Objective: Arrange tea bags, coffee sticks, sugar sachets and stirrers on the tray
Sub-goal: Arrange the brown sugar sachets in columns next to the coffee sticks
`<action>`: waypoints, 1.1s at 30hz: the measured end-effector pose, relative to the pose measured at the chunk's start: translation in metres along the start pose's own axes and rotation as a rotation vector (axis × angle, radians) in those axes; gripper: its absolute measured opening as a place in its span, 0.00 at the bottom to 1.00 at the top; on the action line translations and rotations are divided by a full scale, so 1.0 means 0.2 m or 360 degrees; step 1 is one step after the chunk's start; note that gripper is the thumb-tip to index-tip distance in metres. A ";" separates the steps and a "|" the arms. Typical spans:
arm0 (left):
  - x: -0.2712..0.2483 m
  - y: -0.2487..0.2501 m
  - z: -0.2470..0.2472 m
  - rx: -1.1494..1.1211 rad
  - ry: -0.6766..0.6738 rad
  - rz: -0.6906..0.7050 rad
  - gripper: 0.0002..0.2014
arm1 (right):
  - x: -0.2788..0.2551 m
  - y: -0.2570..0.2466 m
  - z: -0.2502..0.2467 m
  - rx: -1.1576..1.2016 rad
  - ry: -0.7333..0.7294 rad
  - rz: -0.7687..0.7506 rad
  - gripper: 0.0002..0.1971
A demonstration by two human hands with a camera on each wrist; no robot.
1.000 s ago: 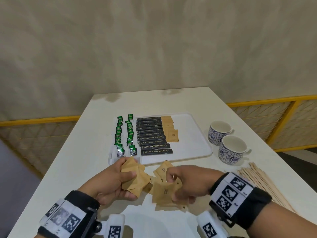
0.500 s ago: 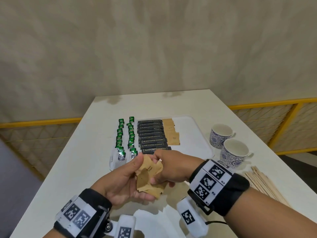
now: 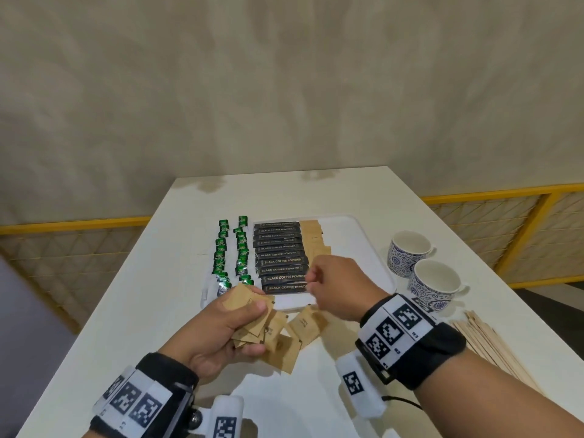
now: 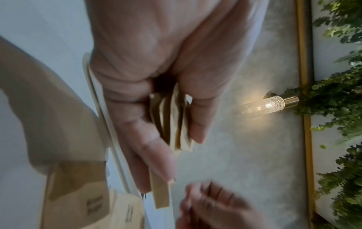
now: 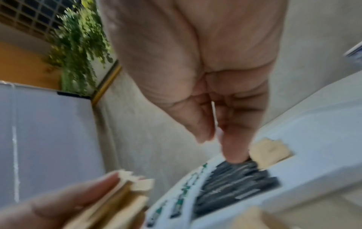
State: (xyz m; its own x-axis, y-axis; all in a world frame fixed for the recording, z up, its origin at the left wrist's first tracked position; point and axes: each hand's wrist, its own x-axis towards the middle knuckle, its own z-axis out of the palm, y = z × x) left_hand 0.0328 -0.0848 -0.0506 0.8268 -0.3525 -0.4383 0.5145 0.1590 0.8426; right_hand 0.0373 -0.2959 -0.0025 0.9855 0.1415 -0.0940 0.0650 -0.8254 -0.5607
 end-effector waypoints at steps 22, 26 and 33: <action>-0.02 0.02 -0.11 0.0122 0.0125 -0.0030 0.19 | 0.04 0.11 0.14 0.0014 -0.0367 0.0312 0.16; -0.03 0.03 -0.14 0.0122 0.0111 -0.0038 0.20 | 0.04 0.14 0.07 0.0567 -0.0260 0.0317 0.11; -0.05 0.04 -0.08 0.0137 -0.0145 -0.0126 0.26 | 0.00 0.03 0.04 0.0505 -0.0279 -0.0069 0.10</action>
State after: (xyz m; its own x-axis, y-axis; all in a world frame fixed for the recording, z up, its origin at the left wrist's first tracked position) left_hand 0.0319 -0.0646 -0.0439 0.7582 -0.4439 -0.4775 0.5527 0.0490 0.8320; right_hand 0.0367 -0.2969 -0.0128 0.9391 0.2870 -0.1889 0.0270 -0.6098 -0.7921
